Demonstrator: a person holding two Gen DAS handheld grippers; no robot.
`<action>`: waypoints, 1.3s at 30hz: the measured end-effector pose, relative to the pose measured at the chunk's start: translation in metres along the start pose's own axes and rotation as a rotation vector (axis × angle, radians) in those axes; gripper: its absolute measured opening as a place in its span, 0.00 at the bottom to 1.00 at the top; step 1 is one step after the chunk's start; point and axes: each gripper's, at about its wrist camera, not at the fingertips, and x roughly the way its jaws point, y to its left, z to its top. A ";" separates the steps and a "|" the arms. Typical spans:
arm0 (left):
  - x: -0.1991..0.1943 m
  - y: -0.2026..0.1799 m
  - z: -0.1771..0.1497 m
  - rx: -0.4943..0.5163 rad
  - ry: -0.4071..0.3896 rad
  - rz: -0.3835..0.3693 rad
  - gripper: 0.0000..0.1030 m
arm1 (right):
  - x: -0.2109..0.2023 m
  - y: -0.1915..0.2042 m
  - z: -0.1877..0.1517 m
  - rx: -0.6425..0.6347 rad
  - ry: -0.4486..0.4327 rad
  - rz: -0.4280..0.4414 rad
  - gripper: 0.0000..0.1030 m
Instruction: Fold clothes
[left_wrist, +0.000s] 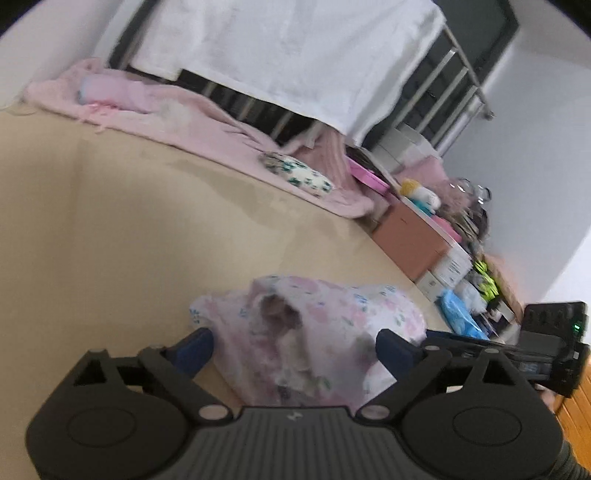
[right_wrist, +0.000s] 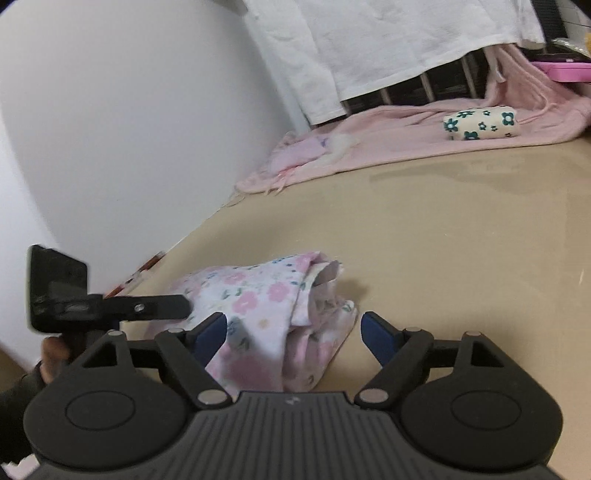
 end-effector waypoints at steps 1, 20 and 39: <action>0.004 0.000 0.001 0.005 0.013 -0.014 0.91 | 0.004 0.000 -0.001 0.010 -0.012 0.005 0.74; 0.042 0.034 0.014 -0.346 0.272 -0.190 0.28 | 0.044 0.009 -0.008 0.156 -0.004 -0.099 0.68; 0.015 0.002 0.016 -0.196 0.084 0.099 0.22 | 0.010 0.036 -0.009 0.082 -0.160 -0.319 0.45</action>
